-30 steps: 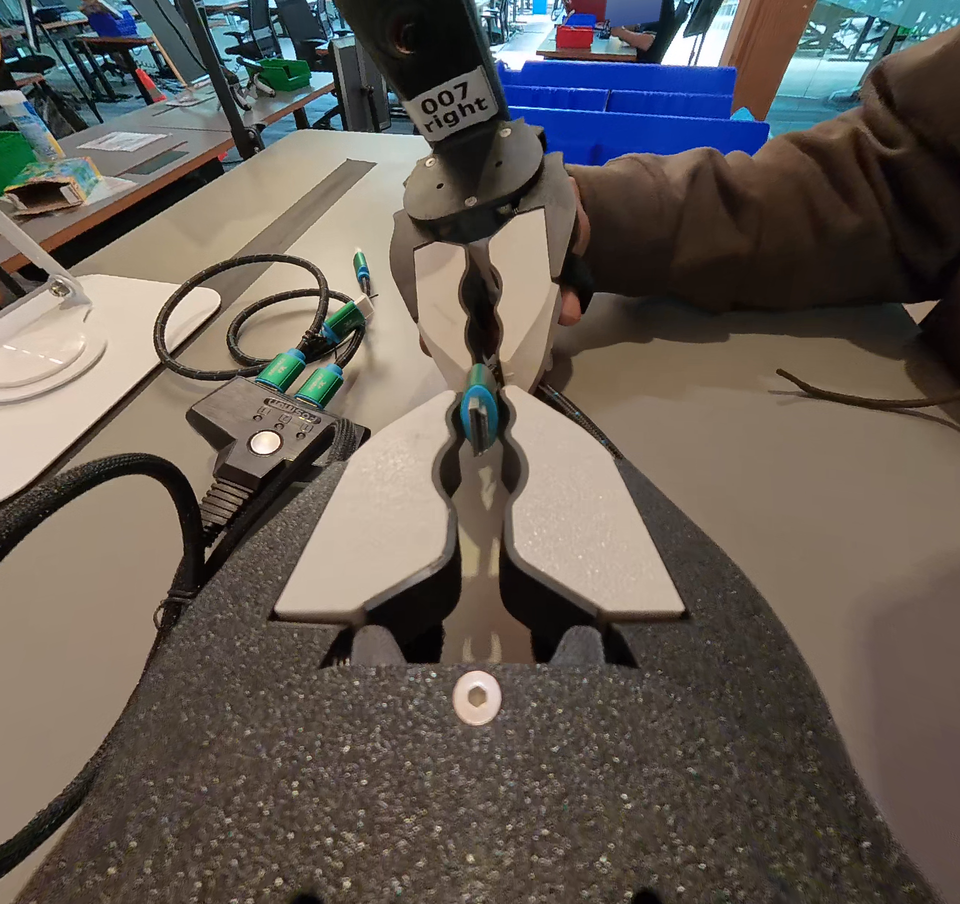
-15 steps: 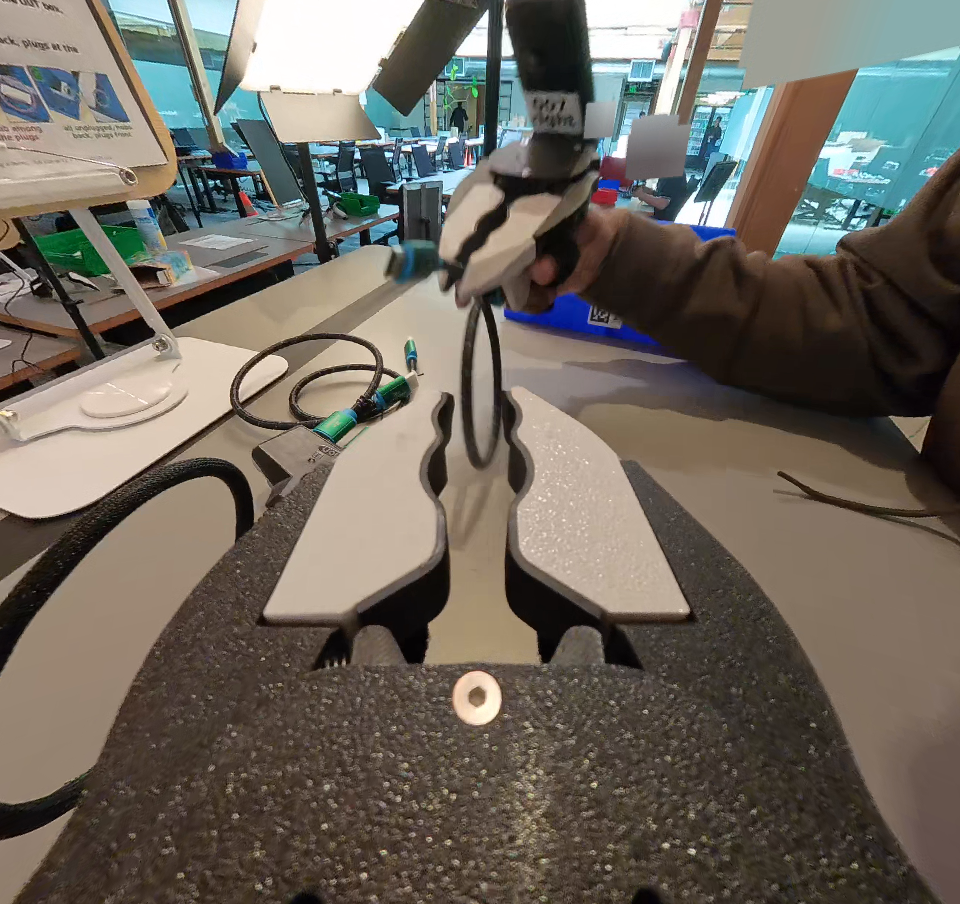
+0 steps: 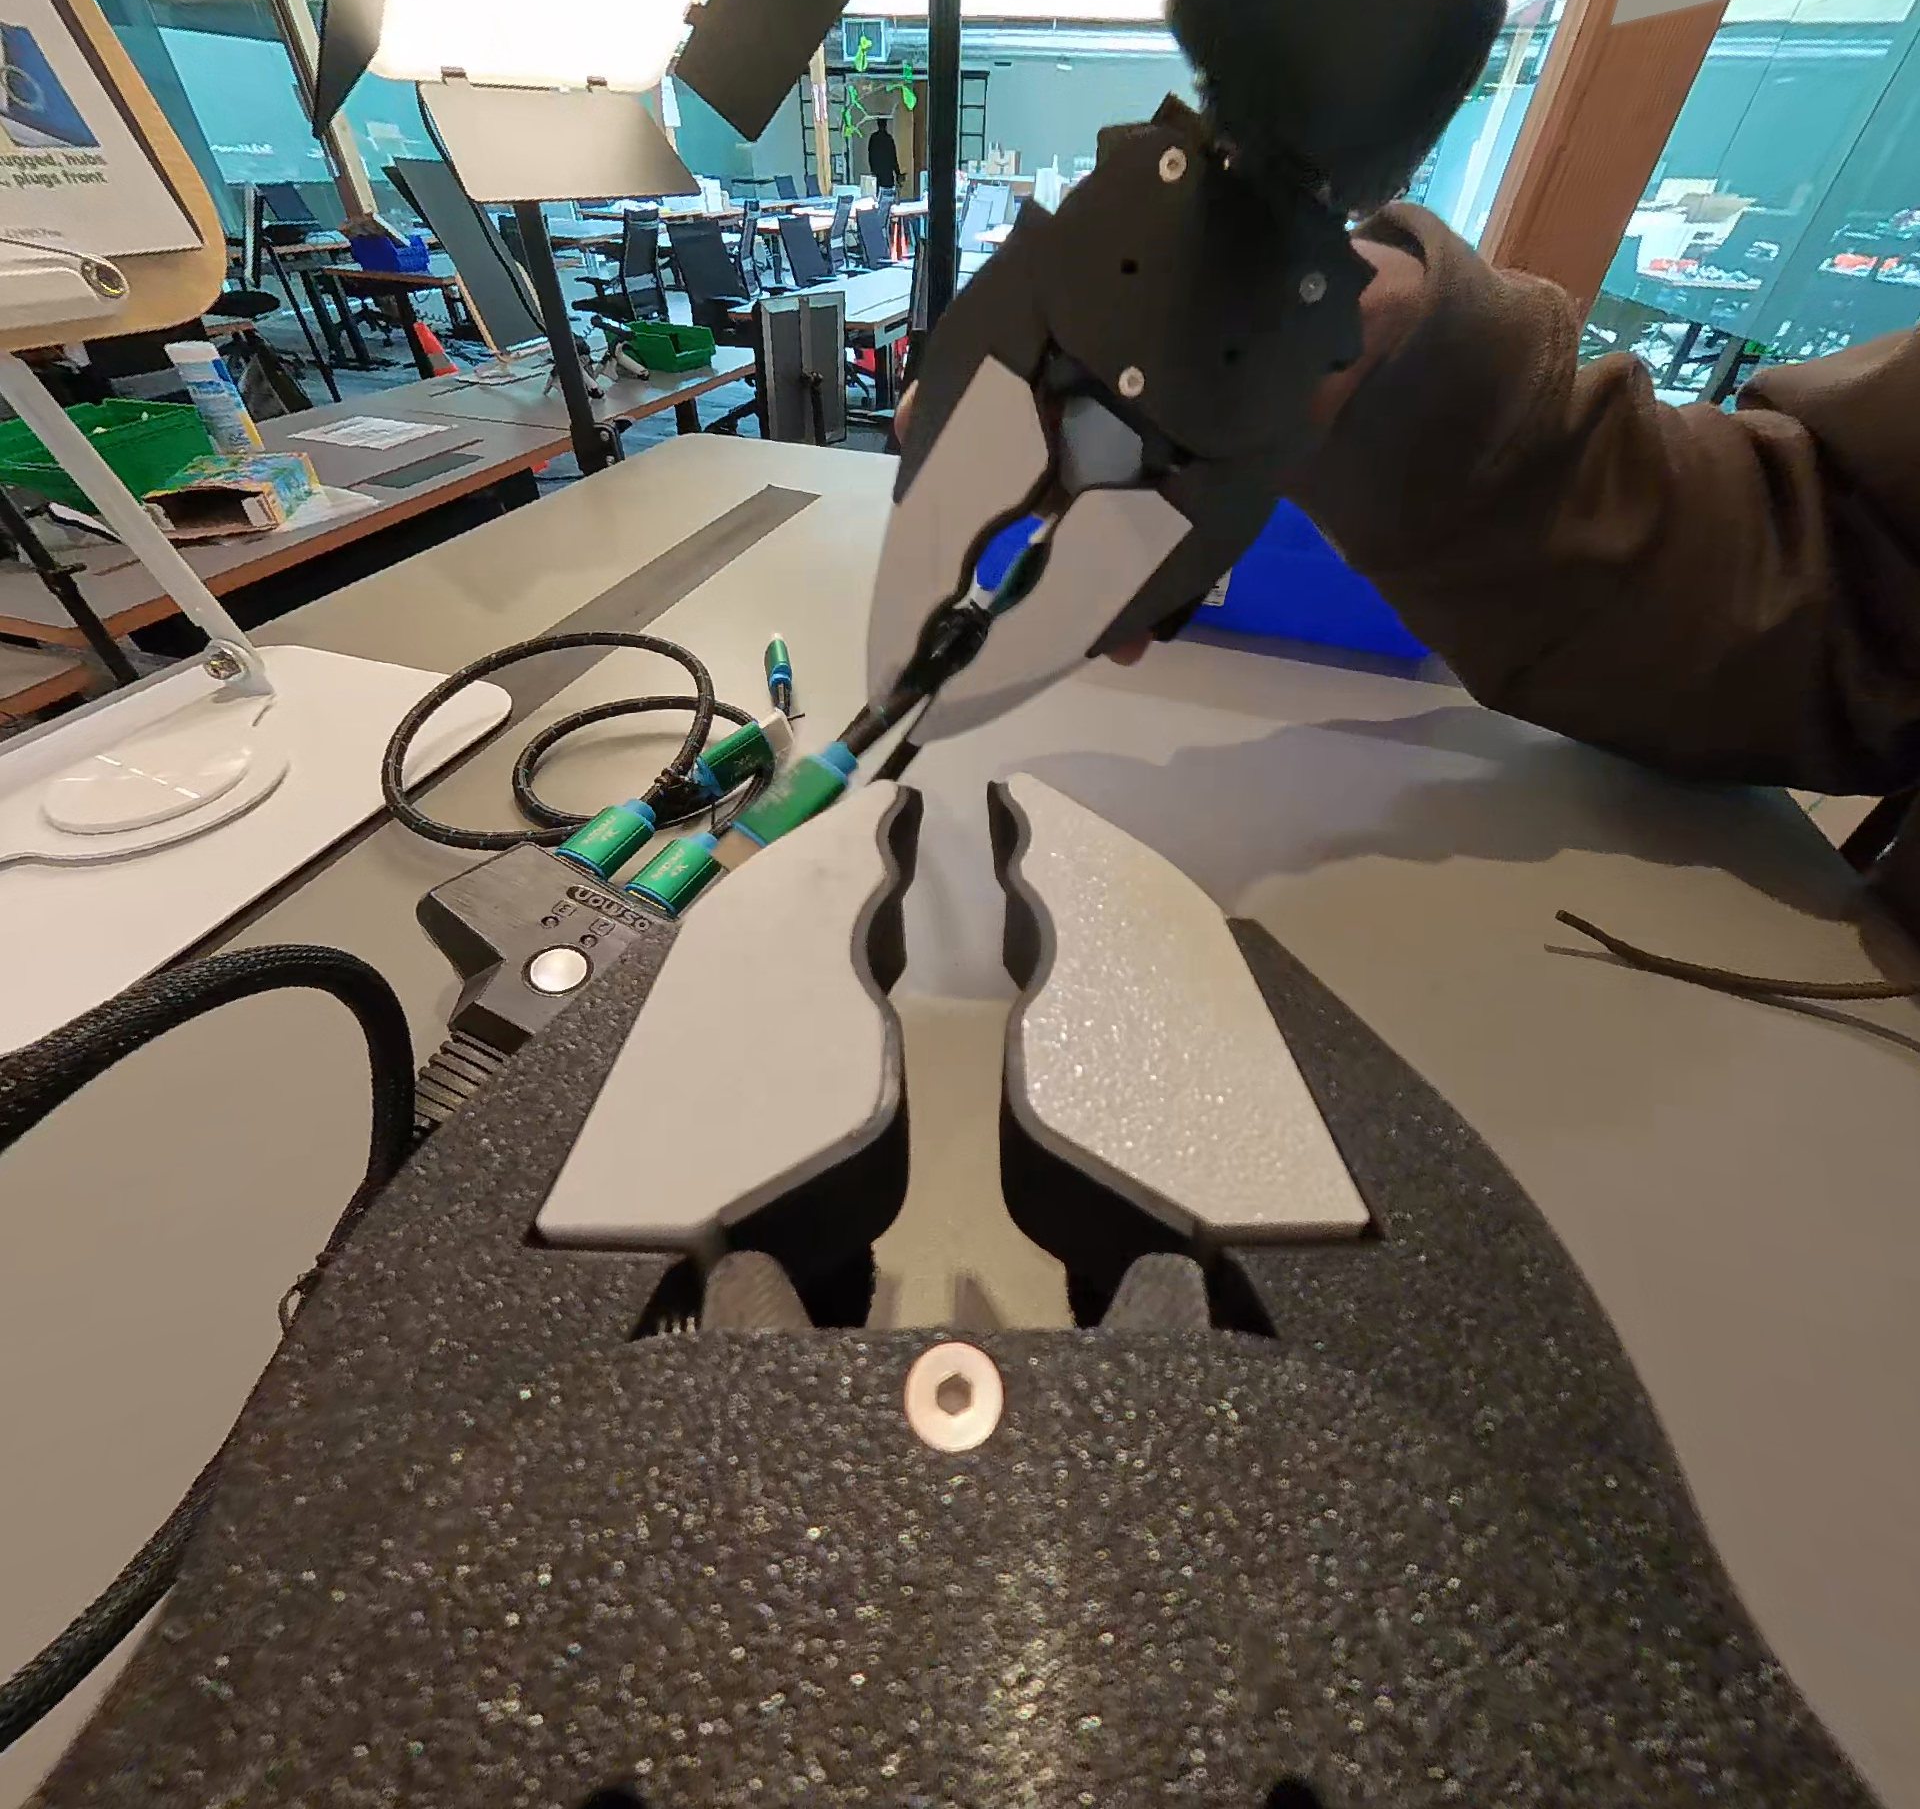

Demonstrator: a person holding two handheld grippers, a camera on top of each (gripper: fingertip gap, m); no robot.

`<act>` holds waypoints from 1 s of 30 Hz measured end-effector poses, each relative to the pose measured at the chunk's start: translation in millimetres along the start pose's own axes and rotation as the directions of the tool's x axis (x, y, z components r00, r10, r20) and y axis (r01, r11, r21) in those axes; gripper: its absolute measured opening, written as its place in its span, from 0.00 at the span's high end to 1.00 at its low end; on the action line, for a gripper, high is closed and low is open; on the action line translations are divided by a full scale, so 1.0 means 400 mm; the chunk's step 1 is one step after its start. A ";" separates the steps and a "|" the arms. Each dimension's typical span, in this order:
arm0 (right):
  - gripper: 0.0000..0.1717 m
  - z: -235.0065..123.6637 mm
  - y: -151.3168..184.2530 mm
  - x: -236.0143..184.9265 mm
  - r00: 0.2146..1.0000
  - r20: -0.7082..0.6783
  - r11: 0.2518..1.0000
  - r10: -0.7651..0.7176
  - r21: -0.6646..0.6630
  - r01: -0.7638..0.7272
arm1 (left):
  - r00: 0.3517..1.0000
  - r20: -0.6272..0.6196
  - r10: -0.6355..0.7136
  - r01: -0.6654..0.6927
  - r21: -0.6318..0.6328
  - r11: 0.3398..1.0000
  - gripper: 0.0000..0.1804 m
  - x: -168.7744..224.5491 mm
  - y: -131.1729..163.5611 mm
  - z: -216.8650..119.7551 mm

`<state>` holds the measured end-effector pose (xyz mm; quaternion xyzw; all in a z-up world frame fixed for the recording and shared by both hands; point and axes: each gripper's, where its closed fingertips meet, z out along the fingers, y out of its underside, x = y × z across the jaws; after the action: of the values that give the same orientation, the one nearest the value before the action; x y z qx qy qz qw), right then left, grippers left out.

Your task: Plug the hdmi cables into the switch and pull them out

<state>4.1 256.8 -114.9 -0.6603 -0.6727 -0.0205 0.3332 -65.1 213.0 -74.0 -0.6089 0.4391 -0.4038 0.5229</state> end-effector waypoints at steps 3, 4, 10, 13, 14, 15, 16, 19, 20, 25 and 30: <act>0.96 0.017 0.016 -0.057 0.991 0.129 0.999 0.026 -0.043 -0.021 | 1.000 -0.011 -0.003 0.003 0.008 1.000 0.92 0.005 -0.003 0.004; 0.95 0.023 0.016 -0.079 0.981 0.187 0.999 0.044 -0.038 -0.038 | 1.000 -0.019 -0.004 0.004 0.009 1.000 0.92 0.008 -0.003 0.007; 0.82 0.000 -0.023 -0.144 0.916 0.395 0.990 0.075 0.078 -0.115 | 0.998 -0.062 -0.015 0.014 -0.008 1.000 0.92 0.027 0.008 0.030; 0.78 -0.025 -0.062 -0.088 0.935 0.343 0.955 0.089 0.238 -0.179 | 0.997 -0.069 -0.025 0.024 -0.011 1.000 0.92 0.028 0.012 0.036; 0.78 -0.025 -0.071 -0.047 0.950 0.287 0.932 0.122 0.297 -0.210 | 0.997 -0.070 -0.029 0.029 -0.011 1.000 0.91 0.028 0.012 0.036; 0.77 -0.018 -0.071 0.001 0.962 0.213 0.909 0.172 0.341 -0.238 | 0.997 -0.069 -0.033 0.032 -0.012 0.999 0.91 0.027 0.013 0.037; 0.77 -0.005 -0.059 0.052 0.966 0.121 0.895 0.226 0.365 -0.255 | 0.997 -0.067 -0.035 0.034 -0.013 0.999 0.91 0.026 0.013 0.038; 0.74 0.057 0.020 0.138 0.958 -0.134 0.933 0.253 0.295 -0.205 | 0.997 -0.063 -0.041 0.039 -0.024 0.999 0.91 0.024 0.018 0.042; 0.74 0.083 0.046 0.139 0.960 -0.179 0.956 0.214 0.241 -0.168 | 0.997 -0.063 -0.043 0.041 -0.026 0.999 0.91 0.024 0.020 0.043; 0.74 0.181 0.102 0.084 0.982 -0.173 0.996 0.078 0.060 -0.069 | 0.997 -0.063 -0.049 0.046 -0.048 0.998 0.91 0.025 0.031 0.052; 0.78 0.202 0.101 0.083 0.974 -0.185 0.991 0.129 0.068 -0.119 | 0.996 -0.053 -0.068 0.065 -0.058 0.996 0.91 0.017 0.037 0.052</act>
<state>9.7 328.8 -178.7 -0.6863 -0.5957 -0.0433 0.4150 -45.1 211.3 -91.1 -0.6263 0.4440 -0.4250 0.4796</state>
